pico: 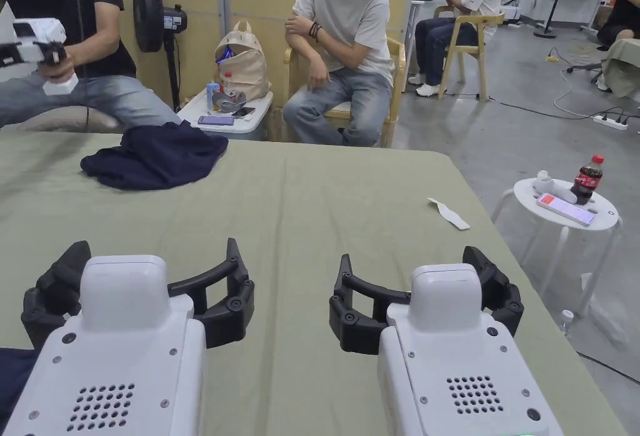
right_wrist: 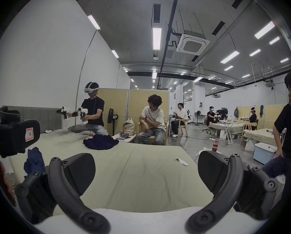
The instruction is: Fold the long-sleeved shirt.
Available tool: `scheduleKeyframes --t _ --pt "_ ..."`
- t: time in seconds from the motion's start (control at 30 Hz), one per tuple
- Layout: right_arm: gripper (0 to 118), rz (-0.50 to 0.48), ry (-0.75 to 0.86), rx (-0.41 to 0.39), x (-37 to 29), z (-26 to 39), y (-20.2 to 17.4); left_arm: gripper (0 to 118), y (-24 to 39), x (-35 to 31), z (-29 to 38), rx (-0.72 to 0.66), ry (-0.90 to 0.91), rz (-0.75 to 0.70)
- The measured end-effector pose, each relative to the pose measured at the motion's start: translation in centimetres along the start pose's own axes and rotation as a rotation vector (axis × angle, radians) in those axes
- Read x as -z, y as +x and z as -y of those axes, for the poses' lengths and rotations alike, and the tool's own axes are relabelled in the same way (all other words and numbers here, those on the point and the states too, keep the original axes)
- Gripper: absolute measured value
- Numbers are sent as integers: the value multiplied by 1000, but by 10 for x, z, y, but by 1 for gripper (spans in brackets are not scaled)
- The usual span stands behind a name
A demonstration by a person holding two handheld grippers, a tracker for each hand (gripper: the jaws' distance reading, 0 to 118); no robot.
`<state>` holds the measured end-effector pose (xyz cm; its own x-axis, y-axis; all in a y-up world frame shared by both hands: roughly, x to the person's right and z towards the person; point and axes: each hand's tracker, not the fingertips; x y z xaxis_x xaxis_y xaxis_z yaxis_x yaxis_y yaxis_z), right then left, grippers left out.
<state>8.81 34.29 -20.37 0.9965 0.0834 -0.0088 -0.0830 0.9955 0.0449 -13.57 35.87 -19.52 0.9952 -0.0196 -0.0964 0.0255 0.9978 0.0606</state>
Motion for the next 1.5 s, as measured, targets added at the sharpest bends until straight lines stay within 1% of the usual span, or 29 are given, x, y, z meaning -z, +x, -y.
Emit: scheduleKeyframes --t 0.2,0.33,0.4,0.6,0.63,0.67,0.7,0.73,0.77,0.8,0.83,0.87,0.9,0.97,1.03,1.1,1.17,1.27,1.33,1.37,1.4,1.43,1.47,1.5 --pt "118 13 17 -11 0 -1 0 118 1 0 -1 0 6 0" --pt "118 41 23 -42 2 0 -5 118 5 2 0 19 12 -32" --pt "118 41 32 -47 1 1 -6 118 3 2 0 21 14 -32" --pt "118 22 41 0 0 0 -4 117 -3 5 1 -29 1 -24" --pt "113 13 26 15 1 1 -4 107 -4 6 3 -32 -13 -22" --pt "100 -2 12 29 2 1 -4 83 -5 5 6 -33 -16 -14" --pt "68 -26 7 45 2 2 -4 45 -5 5 9 -31 -21 -12" --pt "13 -35 -2 47 4 5 -5 0 -5 5 13 -32 -27 -6" --pt "2 -31 -31 42 7 7 -9 0 -7 8 16 -30 -74 -22" --pt "1 -18 -81 25 12 10 -15 0 -10 11 20 -24 -124 -38" --pt "1 -21 -85 30 12 16 -21 0 -18 11 26 -57 -144 -28" --pt "1 -89 -118 45 14 22 -26 0 -30 10 33 -100 -172 22" --pt "1 -169 -174 57 18 29 -34 0 -43 9 39 -131 -207 16" --pt "1 -233 -225 55 19 40 -52 0 -69 -1 60 -100 -254 -46" --pt "1 -313 -278 81 20 56 -73 0 -103 -11 83 -71 -330 -125" --pt "1 -391 -341 80 23 70 -96 0 -142 -20 107 -109 -441 -214" --pt "1 -447 -383 75 29 83 -114 0 -171 -22 129 -128 -505 -274" --pt "1 -480 -424 65 38 95 -132 0 -191 -5 149 -112 -539 -267" --pt "1 -486 -442 61 45 100 -139 0 -194 22 157 -104 -577 -211" --pt "1 -486 -450 57 50 103 -140 0 -195 40 162 -73 -583 -213" --pt "1 -480 -457 49 54 106 -141 3 -195 65 168 -36 -611 -216" --pt "1 -474 -461 39 59 109 -141 34 -188 84 162 -7 -632 -211" --pt "1 -464 -468 27 65 111 -140 70 -188 106 170 18 -651 -178" --pt "1 -449 -481 18 71 115 -140 94 -188 127 179 12 -666 -135"
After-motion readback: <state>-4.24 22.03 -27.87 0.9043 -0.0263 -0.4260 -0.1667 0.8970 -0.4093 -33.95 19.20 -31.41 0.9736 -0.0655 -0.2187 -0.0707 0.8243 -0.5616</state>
